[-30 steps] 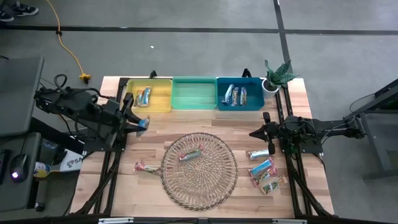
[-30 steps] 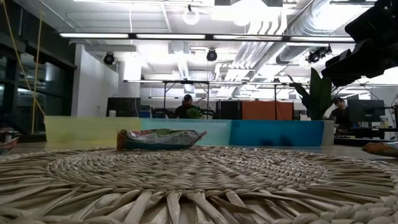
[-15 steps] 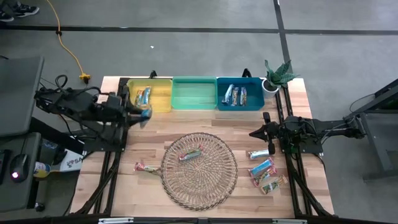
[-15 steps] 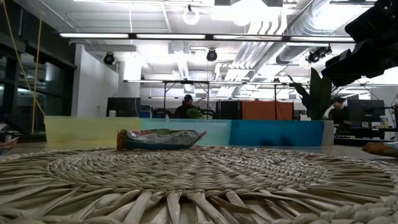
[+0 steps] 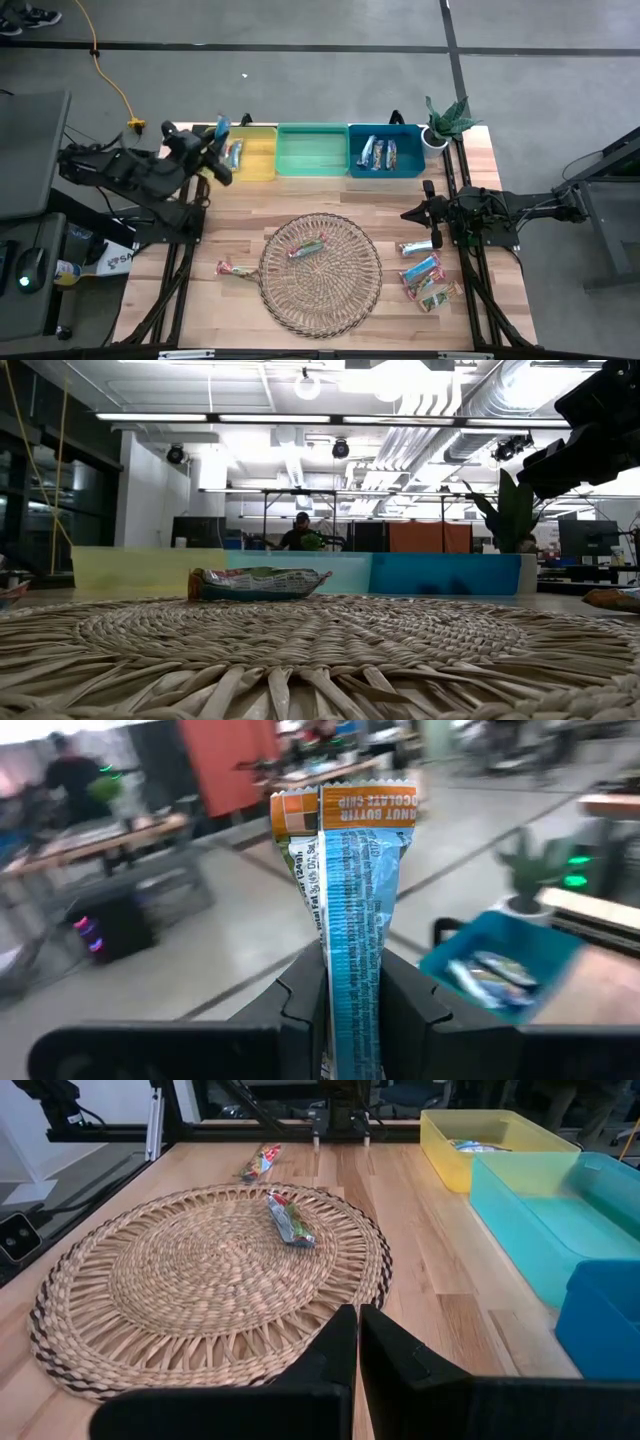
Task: Pick and place Granola Bars by type
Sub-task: Put the yellow granola bar into the yellow bin
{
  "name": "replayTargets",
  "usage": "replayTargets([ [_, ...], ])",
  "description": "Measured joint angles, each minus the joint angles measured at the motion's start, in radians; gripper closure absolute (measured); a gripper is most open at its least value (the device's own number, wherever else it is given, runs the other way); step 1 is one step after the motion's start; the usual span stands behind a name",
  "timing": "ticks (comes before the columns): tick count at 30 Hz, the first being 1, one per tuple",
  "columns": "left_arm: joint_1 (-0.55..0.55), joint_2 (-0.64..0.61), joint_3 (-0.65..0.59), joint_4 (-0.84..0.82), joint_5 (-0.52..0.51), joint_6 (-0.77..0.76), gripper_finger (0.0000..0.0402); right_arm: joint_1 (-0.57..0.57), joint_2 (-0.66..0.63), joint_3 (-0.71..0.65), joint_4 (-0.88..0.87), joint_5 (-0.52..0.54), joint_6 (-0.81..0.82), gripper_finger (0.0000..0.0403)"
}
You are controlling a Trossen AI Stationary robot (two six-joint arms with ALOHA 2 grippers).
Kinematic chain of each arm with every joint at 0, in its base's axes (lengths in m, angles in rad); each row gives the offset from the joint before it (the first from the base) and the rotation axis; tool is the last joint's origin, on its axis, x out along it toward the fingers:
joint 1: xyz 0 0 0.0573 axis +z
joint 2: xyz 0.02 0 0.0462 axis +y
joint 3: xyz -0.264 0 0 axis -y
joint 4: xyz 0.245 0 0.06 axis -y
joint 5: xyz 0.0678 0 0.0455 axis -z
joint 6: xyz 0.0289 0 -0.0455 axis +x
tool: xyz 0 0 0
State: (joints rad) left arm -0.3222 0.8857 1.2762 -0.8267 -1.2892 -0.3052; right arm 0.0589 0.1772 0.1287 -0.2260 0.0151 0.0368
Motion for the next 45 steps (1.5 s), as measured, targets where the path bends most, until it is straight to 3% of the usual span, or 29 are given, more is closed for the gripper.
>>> replayTargets([
  [5,0.210,0.025,0.000,-0.118,0.098,-0.139,0.0341,0.000,0.000,0.000,-0.001,0.000,0.000,0.0402],
  [9,0.424,0.063,-0.012,-0.140,0.230,-0.134,0.0341,0.000,0.000,0.000,-0.001,0.000,0.000,0.0402],
  [15,0.730,0.109,-0.127,0.017,0.550,-0.027,0.0341,0.000,0.000,0.000,0.001,0.000,0.000,0.0402],
  [22,0.972,0.204,-0.212,0.107,0.859,-0.025,0.0341,0.000,0.000,0.000,-0.001,0.000,0.000,0.0402],
  [31,1.155,0.360,-0.218,0.109,1.058,-0.061,0.0341,0.000,0.000,0.000,-0.002,0.000,0.000,0.0402],
  [45,1.199,0.642,-0.218,0.131,1.115,-0.065,0.0341,0.000,0.000,0.000,-0.002,0.000,0.000,0.0402],
])
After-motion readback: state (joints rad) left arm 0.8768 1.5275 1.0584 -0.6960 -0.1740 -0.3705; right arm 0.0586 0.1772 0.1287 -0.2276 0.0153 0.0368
